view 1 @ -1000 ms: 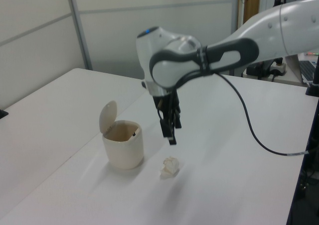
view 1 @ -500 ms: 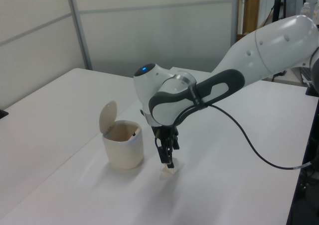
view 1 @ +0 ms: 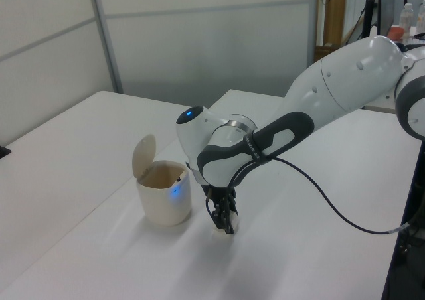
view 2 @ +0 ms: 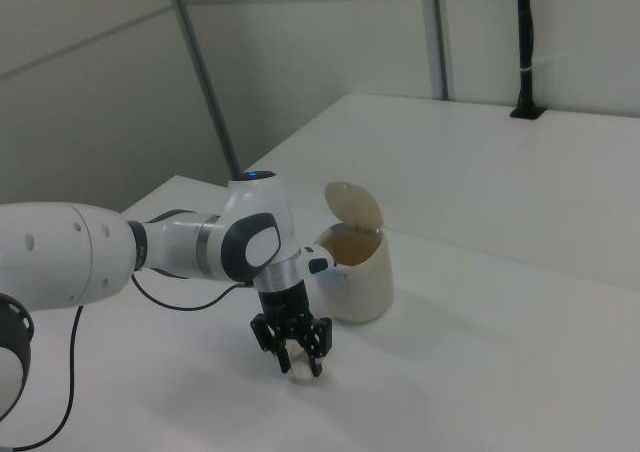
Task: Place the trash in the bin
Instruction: 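Lift the paper ball and carry it over the bin opening, then lower into the bin and open the gripper to drop the ball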
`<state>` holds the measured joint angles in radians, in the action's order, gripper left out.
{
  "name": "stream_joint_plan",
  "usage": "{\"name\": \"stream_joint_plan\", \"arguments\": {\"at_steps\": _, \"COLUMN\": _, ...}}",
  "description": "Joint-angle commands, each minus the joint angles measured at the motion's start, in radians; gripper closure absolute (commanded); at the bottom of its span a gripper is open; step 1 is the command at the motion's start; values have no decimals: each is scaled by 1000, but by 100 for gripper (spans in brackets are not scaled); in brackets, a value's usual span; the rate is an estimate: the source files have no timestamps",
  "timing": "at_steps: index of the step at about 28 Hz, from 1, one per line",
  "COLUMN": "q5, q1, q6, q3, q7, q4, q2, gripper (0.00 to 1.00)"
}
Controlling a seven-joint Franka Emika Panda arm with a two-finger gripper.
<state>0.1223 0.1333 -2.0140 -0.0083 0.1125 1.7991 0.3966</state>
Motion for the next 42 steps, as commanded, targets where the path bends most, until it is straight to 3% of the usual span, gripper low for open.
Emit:
{"name": "stream_joint_plan", "arguments": {"at_steps": 1, "q5": 20, "q1": 8, "q6": -19, "q3": -7, "q7": -19, "q4": 5, "q2": -8, "gripper": 67}}
{"name": "stream_joint_plan", "arguments": {"at_steps": 11, "q5": 23, "q1": 9, "q6": -17, "q3": -10, "q7": -45, "q4": -63, "q2": -76, "gripper": 67}}
{"name": "stream_joint_plan", "arguments": {"at_steps": 17, "q5": 26, "q1": 11, "q6": -23, "q3": -7, "q7": -83, "q4": -168, "q2": -82, "gripper": 67}}
{"name": "stream_joint_plan", "arguments": {"at_steps": 25, "q5": 25, "q1": 9, "q6": -259, "q3": -7, "q7": -177, "q4": -188, "q2": -67, "gripper": 65}}
{"name": "stream_joint_plan", "arguments": {"at_steps": 27, "q5": 25, "q1": 9, "q6": -345, "q3": -9, "q7": -221, "q4": -187, "q2": -51, "gripper": 46}}
{"name": "stream_joint_plan", "arguments": {"at_steps": 30, "q5": 26, "q1": 9, "q6": -387, "q3": -10, "q7": -261, "q4": -187, "q2": -35, "gripper": 0}}
{"name": "stream_joint_plan", "arguments": {"at_steps": 39, "q5": 16, "q1": 8, "q6": -361, "q3": -13, "q7": -271, "q4": -182, "q2": -38, "gripper": 0}}
{"name": "stream_joint_plan", "arguments": {"at_steps": 42, "q5": 14, "q1": 8, "q6": -272, "q3": -16, "q7": -326, "q4": -190, "q2": -59, "gripper": 0}}
